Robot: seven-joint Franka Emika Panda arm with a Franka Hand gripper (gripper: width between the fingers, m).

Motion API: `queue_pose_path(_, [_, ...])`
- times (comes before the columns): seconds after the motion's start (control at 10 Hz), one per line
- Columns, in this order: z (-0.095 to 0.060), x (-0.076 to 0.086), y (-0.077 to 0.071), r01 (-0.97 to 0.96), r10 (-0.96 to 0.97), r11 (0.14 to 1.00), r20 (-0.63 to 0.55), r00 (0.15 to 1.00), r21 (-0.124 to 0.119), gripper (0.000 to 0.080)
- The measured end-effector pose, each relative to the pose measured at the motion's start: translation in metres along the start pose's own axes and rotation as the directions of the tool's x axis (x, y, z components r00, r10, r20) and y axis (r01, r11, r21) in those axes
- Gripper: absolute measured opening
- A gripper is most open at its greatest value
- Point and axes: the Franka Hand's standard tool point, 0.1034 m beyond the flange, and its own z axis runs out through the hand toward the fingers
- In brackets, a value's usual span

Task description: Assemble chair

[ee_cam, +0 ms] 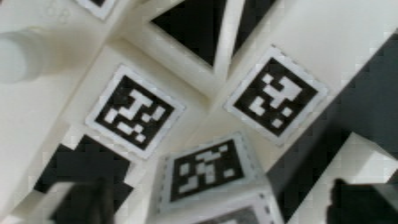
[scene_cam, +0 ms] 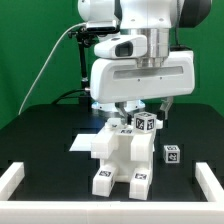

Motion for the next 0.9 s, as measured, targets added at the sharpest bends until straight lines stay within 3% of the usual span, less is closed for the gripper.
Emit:
queue_pose_path(0.1, [0.0001,-0.0001,0.0002,0.002,-0.002,1.000,0.000,1.000,0.000,0.0427])
queue_pose_path(0.2, [0.0001,0.0000,-0.0001,-0.024,0.024,1.000,0.000,1.000,0.001,0.0427])
queue_pose_path(0.3, [0.0002,0.0002,-0.0007,-0.161,0.162,0.987,-0.001,0.987,0.005,0.0283])
queue_pose_path(0.9, [0.0003,0.0005,-0.0014,-0.491,0.491,0.871,0.001,0.871,0.010,0.0284])
